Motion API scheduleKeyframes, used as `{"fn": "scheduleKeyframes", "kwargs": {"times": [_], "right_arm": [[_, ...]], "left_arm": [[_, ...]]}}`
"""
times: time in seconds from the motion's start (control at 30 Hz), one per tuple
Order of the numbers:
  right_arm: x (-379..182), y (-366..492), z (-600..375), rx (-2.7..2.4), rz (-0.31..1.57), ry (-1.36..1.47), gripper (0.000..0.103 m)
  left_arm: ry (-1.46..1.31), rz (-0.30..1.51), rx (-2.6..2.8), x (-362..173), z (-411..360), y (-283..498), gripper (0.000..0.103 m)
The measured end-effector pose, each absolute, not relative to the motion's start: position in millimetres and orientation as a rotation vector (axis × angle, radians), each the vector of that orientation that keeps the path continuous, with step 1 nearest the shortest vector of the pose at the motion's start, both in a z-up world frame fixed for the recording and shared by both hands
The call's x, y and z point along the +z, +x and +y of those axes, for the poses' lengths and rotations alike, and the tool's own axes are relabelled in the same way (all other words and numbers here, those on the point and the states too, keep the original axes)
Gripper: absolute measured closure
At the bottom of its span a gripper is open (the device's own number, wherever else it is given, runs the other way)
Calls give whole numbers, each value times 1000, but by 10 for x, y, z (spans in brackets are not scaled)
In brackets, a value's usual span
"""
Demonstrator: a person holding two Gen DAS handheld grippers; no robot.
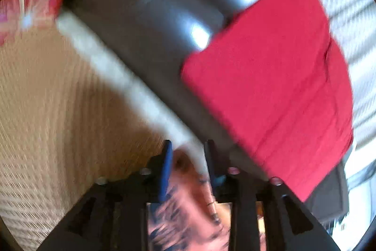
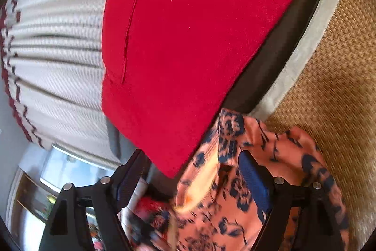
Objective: Fold small clothes
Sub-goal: 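Fold the blouse over again with both grippers toward the collar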
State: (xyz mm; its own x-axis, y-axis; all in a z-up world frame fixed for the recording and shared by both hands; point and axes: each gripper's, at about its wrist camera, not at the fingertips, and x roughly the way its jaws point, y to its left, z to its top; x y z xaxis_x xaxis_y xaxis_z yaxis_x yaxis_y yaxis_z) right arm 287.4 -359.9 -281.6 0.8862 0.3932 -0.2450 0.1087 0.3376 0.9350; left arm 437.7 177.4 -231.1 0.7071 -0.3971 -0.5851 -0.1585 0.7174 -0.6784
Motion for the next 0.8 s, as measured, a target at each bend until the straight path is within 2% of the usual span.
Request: {"fn": "scheduleKeyframes", "kwargs": {"times": [0.07,0.13,0.3,0.4,0.5,0.8], "right_arm": [[-2775,2745,-3560,190,485,1190,20],[-2676,2591,-3529,179,489,1141,20],[-2554,2229,-3605,187,480,1133,20],[-2519,1997,-3572,196,479,1118,20],[-2464,1800,-3505,123,533,1049,28],[-2563,1272,-3856,-115,623,933,29]], "left_arm": [[-768,688,-122,-2006,1854,4342,57],[-713,663,-46,-1788,1864,4140,41],[-477,880,-96,-1974,1433,3412,40],[-541,921,-133,-2270,1276,2801,40],[-570,889,-115,-2428,1221,2479,40],[-739,908,-86,-2613,1471,2448,40]]}}
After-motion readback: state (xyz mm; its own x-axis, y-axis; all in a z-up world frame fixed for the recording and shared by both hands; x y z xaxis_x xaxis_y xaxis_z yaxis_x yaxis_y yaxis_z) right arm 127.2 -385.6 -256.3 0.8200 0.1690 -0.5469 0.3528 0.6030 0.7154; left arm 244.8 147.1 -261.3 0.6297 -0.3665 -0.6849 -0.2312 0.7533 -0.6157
